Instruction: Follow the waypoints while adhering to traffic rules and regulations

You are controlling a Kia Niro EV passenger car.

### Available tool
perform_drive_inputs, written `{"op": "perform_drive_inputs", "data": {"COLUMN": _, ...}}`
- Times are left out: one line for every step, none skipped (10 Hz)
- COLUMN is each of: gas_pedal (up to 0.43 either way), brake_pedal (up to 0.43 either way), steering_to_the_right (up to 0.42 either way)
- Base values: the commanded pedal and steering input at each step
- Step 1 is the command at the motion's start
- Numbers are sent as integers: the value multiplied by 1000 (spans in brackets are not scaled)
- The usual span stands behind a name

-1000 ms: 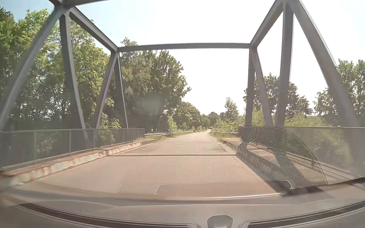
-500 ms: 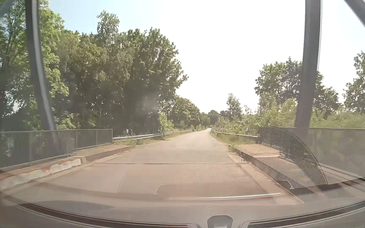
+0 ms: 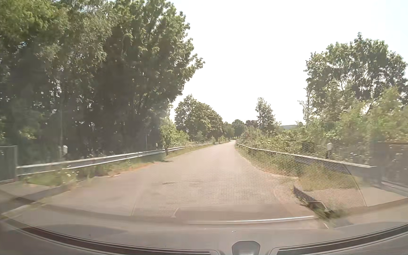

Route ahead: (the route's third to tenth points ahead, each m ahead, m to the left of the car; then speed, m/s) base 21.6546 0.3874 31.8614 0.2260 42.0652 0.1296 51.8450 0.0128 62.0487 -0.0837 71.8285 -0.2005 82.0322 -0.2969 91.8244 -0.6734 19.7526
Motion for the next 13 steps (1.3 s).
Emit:
{"op": "perform_drive_inputs", "data": {"gas_pedal": 189, "brake_pedal": 6, "steering_to_the_right": 6}}
{"op": "perform_drive_inputs", "data": {"gas_pedal": 197, "brake_pedal": 6, "steering_to_the_right": 7}}
{"op": "perform_drive_inputs", "data": {"gas_pedal": 197, "brake_pedal": 6, "steering_to_the_right": 8}}
{"op": "perform_drive_inputs", "data": {"gas_pedal": 197, "brake_pedal": 6, "steering_to_the_right": 7}}
{"op": "perform_drive_inputs", "data": {"gas_pedal": 197, "brake_pedal": 6, "steering_to_the_right": 6}}
{"op": "perform_drive_inputs", "data": {"gas_pedal": 197, "brake_pedal": 6, "steering_to_the_right": 5}}
{"op": "perform_drive_inputs", "data": {"gas_pedal": 189, "brake_pedal": 6, "steering_to_the_right": 5}}
{"op": "perform_drive_inputs", "data": {"gas_pedal": 189, "brake_pedal": 6, "steering_to_the_right": 5}}
{"op": "perform_drive_inputs", "data": {"gas_pedal": 189, "brake_pedal": 6, "steering_to_the_right": 5}}
{"op": "perform_drive_inputs", "data": {"gas_pedal": 189, "brake_pedal": 6, "steering_to_the_right": 5}}
{"op": "perform_drive_inputs", "data": {"gas_pedal": 189, "brake_pedal": 6, "steering_to_the_right": 5}}
{"op": "perform_drive_inputs", "data": {"gas_pedal": 189, "brake_pedal": 6, "steering_to_the_right": 5}}
{"op": "perform_drive_inputs", "data": {"gas_pedal": 189, "brake_pedal": 6, "steering_to_the_right": 5}}
